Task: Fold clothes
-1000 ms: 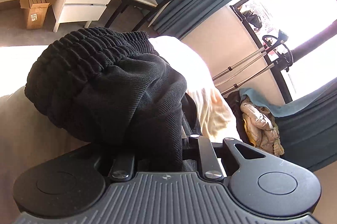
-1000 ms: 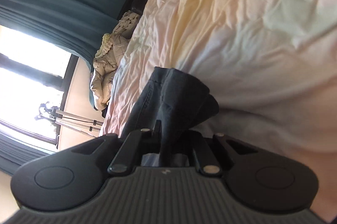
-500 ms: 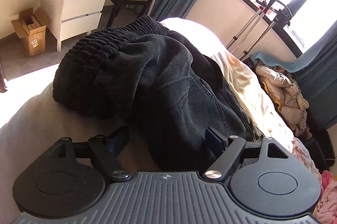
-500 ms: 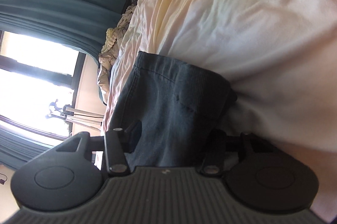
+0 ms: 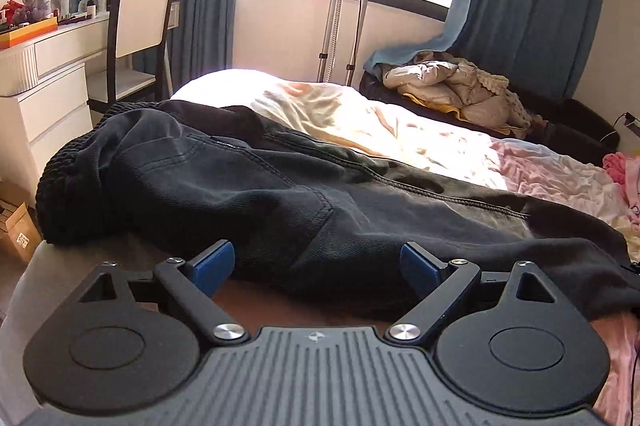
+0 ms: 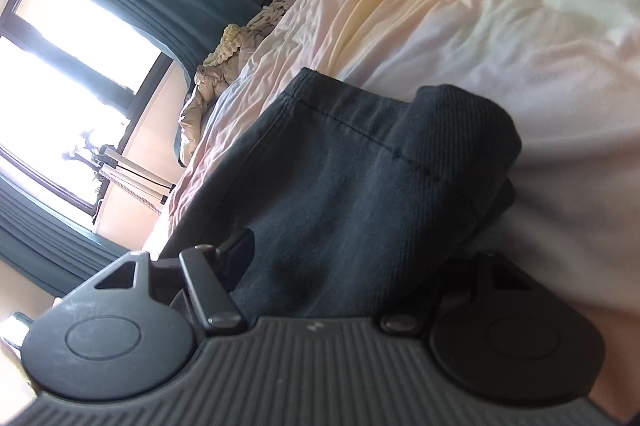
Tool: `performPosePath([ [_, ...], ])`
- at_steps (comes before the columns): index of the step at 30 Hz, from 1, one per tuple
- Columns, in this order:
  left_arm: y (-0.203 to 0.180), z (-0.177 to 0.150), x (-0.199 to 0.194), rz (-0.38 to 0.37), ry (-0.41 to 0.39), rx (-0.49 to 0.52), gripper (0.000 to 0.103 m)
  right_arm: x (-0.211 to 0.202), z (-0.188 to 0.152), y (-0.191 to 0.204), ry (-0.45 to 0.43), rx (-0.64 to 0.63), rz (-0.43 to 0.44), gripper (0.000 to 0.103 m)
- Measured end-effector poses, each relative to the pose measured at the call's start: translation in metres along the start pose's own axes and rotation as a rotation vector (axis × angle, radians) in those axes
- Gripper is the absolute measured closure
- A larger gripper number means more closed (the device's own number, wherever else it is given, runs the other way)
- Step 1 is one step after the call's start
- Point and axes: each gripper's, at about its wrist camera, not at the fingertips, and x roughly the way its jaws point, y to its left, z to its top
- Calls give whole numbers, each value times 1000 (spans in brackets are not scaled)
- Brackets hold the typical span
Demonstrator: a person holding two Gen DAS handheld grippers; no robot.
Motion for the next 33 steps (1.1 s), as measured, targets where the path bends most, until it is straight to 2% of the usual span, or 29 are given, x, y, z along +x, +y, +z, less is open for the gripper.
performPosePath([
  [6, -59, 10, 44, -40, 16, 45, 11, 4, -3, 4, -13, -51, -24, 36],
  [12, -108, -11, 87, -69, 46, 126, 11, 10, -3, 8, -24, -124, -43, 35],
  [17, -116, -31, 107, -61, 57, 169, 11, 16, -4, 11, -45, -179, -60, 35],
  [25, -113, -36, 113, -73, 39, 121, 10, 24, 1, 16, -84, -192, -52, 33],
  [26, -114, -37, 114, -71, 40, 125, 10, 24, 2, 16, -91, -185, -44, 34],
  [28, -116, -39, 116, -69, 42, 133, 10, 22, 4, 17, -108, -165, -19, 45],
  [31, -117, -40, 118, -66, 45, 138, 10, 13, 7, 23, -173, -149, 49, 54],
  [33, -116, -40, 119, -67, 46, 131, 10, 9, 10, 22, -197, -96, 122, 56],
])
